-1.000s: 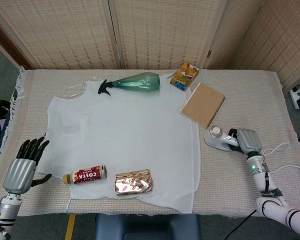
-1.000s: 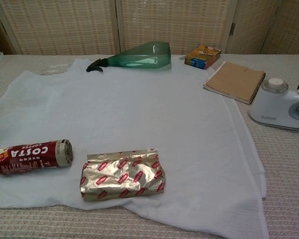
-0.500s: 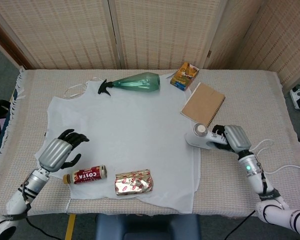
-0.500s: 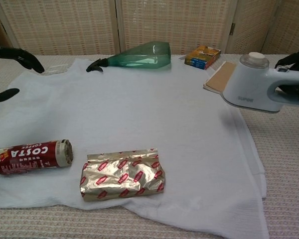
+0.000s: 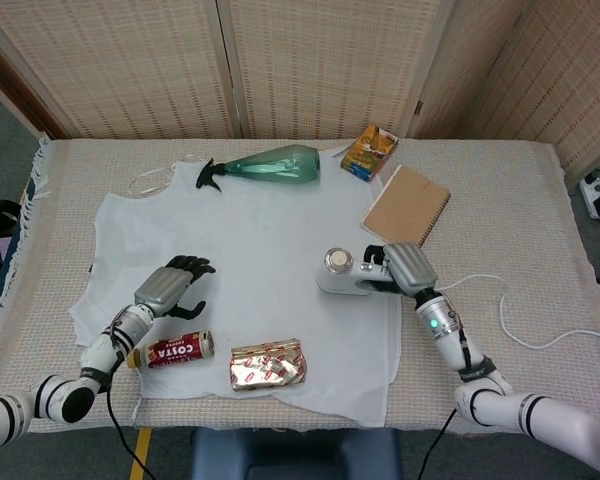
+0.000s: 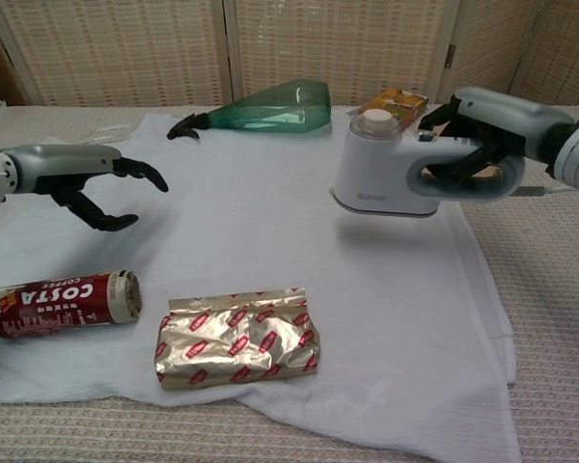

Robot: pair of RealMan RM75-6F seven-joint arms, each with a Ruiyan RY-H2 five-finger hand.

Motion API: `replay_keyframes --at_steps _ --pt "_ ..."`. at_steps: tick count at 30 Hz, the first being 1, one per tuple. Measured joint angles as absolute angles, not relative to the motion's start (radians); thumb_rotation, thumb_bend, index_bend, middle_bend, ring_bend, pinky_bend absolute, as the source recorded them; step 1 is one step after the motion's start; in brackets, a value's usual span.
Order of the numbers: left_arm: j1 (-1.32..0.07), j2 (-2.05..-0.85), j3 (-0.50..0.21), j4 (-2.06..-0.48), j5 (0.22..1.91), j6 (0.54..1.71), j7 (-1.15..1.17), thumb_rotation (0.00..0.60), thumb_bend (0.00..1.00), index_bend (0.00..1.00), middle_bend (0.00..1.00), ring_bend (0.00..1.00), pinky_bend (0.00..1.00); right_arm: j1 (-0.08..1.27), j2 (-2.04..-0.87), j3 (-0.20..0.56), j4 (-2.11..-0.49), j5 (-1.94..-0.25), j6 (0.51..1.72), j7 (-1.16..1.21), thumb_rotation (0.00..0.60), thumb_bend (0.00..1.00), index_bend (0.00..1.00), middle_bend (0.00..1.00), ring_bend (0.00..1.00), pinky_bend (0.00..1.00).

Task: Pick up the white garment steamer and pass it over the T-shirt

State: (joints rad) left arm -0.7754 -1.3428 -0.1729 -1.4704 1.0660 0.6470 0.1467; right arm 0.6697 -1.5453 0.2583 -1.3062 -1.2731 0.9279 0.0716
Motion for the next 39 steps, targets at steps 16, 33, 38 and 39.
replay_keyframes --at_steps 16,33,38,39 --pt "-0.890 -1.431 -0.076 -1.435 0.811 0.660 0.355 0.455 0.48 0.16 0.08 0.00 0.00 0.746 -1.731 0.220 -1.115 -1.335 0.935 0.080 0.600 0.66 0.72 0.80 0.86 0.91" --pt "-0.917 -1.440 -0.037 -1.446 0.777 0.677 0.375 0.449 0.48 0.16 0.08 0.00 0.00 0.747 -1.786 0.175 -0.919 -1.355 0.925 0.095 0.600 0.66 0.73 0.80 0.86 0.91" --pt "-0.920 -1.436 -0.033 -1.450 0.775 0.672 0.367 0.451 0.48 0.16 0.08 0.00 0.00 0.731 -1.787 0.171 -0.860 -1.347 0.925 0.105 0.600 0.66 0.73 0.80 0.86 0.91" --pt "-0.922 -1.434 -0.031 -1.452 0.776 0.673 0.368 0.450 0.48 0.16 0.08 0.00 0.00 0.727 -1.786 0.171 -0.852 -1.345 0.927 0.107 0.600 0.66 0.73 0.80 0.86 0.91"
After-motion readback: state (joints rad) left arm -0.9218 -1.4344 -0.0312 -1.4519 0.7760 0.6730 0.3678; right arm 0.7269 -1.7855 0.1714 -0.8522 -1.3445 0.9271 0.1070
